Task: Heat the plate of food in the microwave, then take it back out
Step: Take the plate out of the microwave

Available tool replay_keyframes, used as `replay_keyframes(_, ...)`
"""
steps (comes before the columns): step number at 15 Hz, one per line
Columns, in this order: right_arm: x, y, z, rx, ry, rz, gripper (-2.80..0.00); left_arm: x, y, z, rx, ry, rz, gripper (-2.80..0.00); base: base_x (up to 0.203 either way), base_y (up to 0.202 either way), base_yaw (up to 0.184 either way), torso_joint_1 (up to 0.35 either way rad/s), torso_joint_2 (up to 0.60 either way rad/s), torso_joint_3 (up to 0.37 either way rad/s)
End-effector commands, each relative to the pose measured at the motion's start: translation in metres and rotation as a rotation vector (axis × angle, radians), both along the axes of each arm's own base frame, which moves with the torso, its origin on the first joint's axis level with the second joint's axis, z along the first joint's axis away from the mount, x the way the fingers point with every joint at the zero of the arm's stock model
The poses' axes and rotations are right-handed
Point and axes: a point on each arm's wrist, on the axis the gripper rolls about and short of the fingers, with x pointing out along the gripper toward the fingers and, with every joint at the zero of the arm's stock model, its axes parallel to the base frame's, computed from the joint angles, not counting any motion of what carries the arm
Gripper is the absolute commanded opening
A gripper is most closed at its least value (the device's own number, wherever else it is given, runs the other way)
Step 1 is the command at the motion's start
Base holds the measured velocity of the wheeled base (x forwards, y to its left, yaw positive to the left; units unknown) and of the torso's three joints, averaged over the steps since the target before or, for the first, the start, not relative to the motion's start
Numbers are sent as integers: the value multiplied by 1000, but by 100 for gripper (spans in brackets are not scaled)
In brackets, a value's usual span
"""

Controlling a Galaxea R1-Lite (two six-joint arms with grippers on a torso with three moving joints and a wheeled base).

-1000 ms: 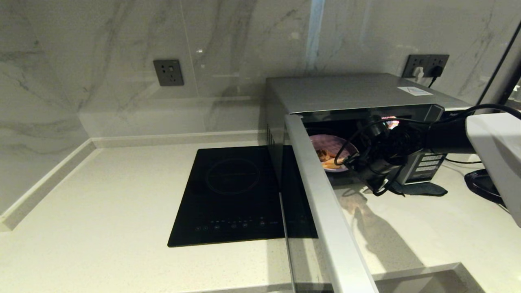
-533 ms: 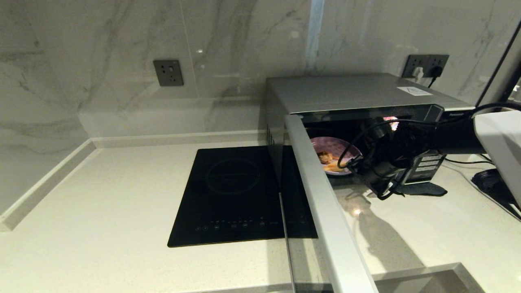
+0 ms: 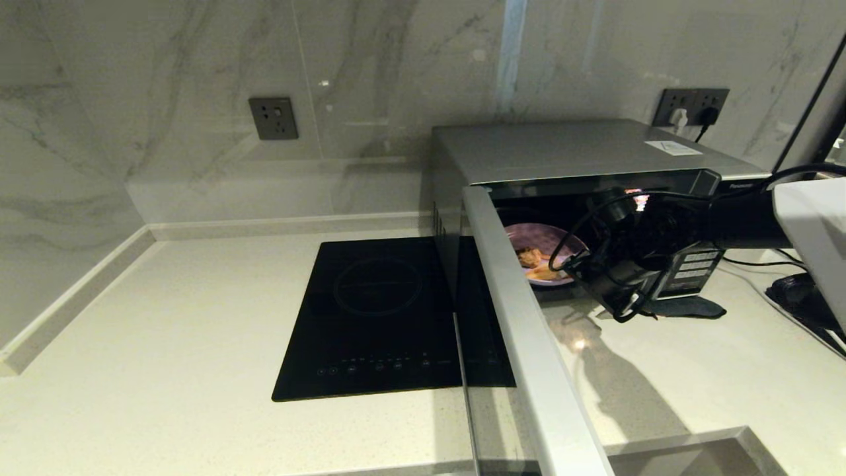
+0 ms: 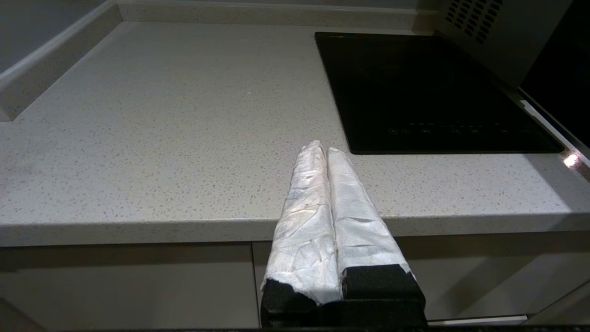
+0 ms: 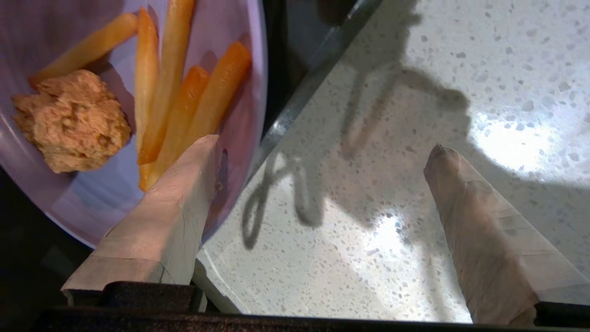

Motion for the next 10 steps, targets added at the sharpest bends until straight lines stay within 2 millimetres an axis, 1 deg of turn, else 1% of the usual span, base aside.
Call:
replay_keyframes(1,5,1,-7,0,8,-5,0,0,0,0,-1,1,1,-280,0,0,0,0,0,0)
replay_keyframes(5,13,3,-5,6,-27,-4,0,0,0,0,-1,1,1,-280,0,0,0,0,0,0)
replay_keyframes(10,14,3,-5,3,-27,-6,0,0,0,0,-1,1,1,-280,0,0,0,0,0,0)
